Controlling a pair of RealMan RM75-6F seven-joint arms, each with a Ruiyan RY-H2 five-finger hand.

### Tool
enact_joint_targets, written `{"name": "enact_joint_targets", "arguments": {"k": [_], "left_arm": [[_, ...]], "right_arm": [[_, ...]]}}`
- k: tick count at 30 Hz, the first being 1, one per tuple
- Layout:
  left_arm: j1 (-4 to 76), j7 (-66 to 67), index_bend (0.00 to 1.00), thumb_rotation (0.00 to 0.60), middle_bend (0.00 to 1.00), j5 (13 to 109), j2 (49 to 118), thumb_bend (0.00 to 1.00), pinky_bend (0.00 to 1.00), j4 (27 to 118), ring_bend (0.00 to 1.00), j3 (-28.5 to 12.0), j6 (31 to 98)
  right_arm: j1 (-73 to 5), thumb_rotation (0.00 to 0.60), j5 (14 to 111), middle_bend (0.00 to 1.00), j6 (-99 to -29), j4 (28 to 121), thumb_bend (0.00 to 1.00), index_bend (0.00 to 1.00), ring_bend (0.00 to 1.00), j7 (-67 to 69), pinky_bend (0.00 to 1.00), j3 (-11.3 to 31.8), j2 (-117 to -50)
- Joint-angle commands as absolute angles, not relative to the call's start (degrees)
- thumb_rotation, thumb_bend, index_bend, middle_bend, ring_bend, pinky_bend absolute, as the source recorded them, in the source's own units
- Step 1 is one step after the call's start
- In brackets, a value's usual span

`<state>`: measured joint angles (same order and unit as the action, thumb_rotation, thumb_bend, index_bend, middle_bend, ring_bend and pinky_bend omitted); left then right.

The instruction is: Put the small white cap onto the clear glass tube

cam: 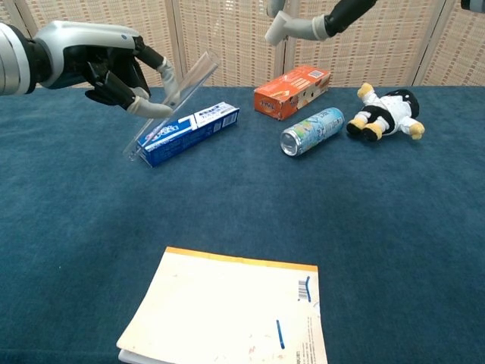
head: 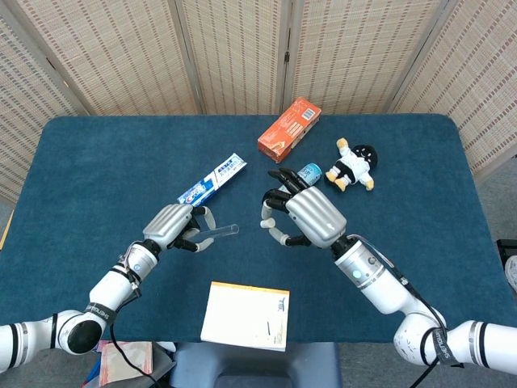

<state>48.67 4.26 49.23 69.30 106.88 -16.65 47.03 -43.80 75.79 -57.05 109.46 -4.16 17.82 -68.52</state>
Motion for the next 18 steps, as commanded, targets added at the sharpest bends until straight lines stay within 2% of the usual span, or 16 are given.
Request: {"name": "enact_joint_targets", "arguments": {"k": [1, 18], "left_arm": [[49.00, 4.08, 0.56, 0.600, 1.00, 48.62, 69.56, 0.39, 0.96, 106.91, 0.97, -16.48, 47.15], [50.15, 1.73, 0.56, 0.600, 1.00, 47.60, 70.64, 0.39, 0.96, 107.66, 0.97, -16.47, 47.23]], "right_arm": [[-43.92, 0.600, 75.98, 0.35, -57.32, 109.64, 0.51, 0.73, 0.05, -3.99, 0.00, 17.68, -68.79], [-46.60, 0.600, 75.49, 0.35, -57.06, 108.34, 0.51, 0.73, 0.05, -5.36, 0.00, 17.40, -72.13]]}}
